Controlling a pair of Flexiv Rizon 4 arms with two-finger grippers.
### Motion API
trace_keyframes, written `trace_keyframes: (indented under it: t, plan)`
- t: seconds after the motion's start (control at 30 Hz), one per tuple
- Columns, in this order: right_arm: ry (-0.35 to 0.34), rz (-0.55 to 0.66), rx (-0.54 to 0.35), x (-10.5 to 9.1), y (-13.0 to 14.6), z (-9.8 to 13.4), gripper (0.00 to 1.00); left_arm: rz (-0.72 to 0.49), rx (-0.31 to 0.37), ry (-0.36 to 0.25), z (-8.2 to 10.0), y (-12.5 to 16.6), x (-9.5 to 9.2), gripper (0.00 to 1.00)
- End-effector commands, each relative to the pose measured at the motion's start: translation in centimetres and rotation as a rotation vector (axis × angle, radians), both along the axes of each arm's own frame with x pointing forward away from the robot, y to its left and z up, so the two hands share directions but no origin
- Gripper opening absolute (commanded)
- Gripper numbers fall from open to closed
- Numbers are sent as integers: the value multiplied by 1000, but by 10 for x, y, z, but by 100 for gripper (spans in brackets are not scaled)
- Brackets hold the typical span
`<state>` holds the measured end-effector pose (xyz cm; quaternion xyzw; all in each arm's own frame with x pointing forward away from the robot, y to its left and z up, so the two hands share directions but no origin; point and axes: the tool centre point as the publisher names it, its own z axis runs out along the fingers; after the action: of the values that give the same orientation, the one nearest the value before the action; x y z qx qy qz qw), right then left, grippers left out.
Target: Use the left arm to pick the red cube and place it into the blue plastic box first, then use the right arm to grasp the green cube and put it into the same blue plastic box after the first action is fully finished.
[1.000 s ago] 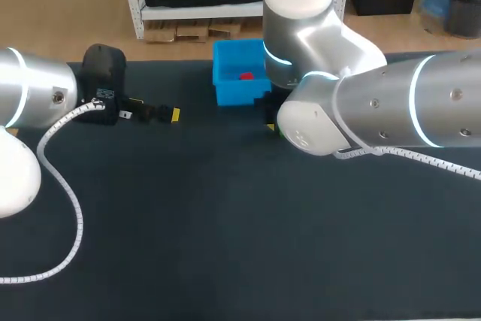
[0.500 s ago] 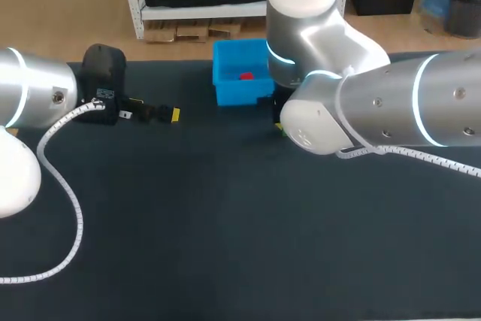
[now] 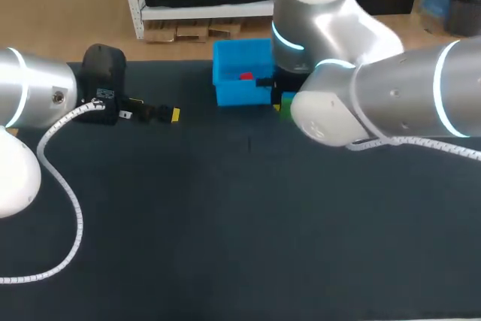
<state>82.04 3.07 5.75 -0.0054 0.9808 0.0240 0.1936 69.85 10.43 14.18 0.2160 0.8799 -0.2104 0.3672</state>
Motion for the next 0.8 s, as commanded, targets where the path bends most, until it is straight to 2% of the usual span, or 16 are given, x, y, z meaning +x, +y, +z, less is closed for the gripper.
trace_keyframes:
  t: [0.03, 0.27, 0.53, 0.8]
  plan:
    - [-86, -4, 21, -19, -11, 28, 0, -8, -10, -5, -1, 3, 0, 100]
    - [-149, 0, 48, -23, -14, 64, 0, -8, -10, -5, -1, 3, 0, 100]
    - [-185, -4, 87, -21, -12, 73, 0, -8, -10, -5, -1, 3, 0, 100]
    - [-285, 17, 98, -8, 1, 85, 0, -8, -10, -5, -1, 3, 0, 100]
